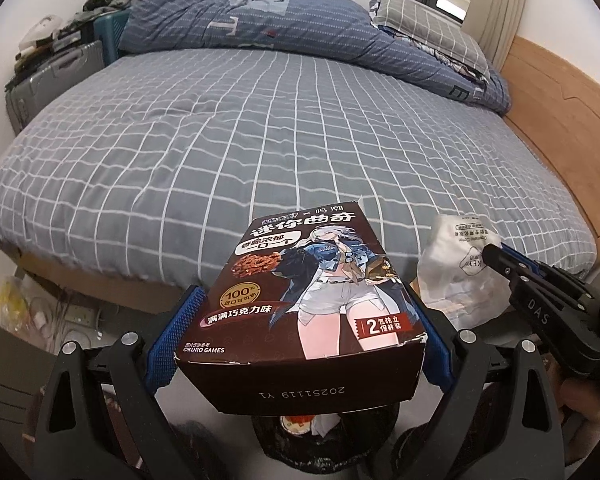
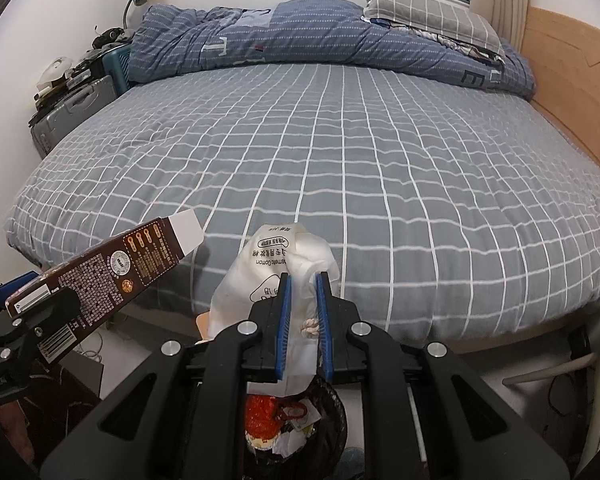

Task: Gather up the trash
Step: 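Lift the cookie box and mask packet and carry both over the bin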

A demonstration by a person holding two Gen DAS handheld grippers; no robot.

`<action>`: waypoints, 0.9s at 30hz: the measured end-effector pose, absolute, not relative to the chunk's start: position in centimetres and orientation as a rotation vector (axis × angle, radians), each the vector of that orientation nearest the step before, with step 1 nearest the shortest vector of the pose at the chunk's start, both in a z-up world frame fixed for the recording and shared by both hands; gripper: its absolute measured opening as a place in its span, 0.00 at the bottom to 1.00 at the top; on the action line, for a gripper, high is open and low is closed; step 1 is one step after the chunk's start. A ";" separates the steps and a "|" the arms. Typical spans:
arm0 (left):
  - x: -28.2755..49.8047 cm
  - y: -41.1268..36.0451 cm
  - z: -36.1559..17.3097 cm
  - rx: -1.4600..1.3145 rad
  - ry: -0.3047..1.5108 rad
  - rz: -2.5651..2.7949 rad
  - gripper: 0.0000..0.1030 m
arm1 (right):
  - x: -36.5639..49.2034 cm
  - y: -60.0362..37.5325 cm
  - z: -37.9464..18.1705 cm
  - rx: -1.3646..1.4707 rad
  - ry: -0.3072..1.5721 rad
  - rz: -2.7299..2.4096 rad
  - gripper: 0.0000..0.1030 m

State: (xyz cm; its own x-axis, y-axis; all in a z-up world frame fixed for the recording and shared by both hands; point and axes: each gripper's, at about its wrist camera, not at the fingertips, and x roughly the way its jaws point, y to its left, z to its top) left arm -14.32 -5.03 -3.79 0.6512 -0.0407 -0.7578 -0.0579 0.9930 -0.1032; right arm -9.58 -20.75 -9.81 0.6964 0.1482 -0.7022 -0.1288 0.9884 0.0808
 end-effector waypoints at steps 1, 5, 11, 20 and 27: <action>-14.7 -5.1 -3.7 -0.121 0.863 0.011 0.89 | -9.8 -20.7 -9.9 0.029 0.787 0.155 0.12; -16.4 -5.5 -3.6 -0.121 0.873 0.008 0.89 | -11.2 -21.2 -10.2 0.055 0.803 0.164 0.12; -18.1 -6.1 -4.4 -0.112 0.916 0.003 0.89 | -12.8 -21.3 -10.9 0.049 0.824 0.163 0.12; -18.7 -7.1 -6.5 -0.098 0.985 -0.008 0.89 | -15.2 -22.3 -12.9 0.045 0.887 0.144 0.12; -18.1 -8.3 -9.0 -0.086 1.034 -0.040 0.89 | -16.5 -23.3 -14.9 0.009 0.944 0.090 0.12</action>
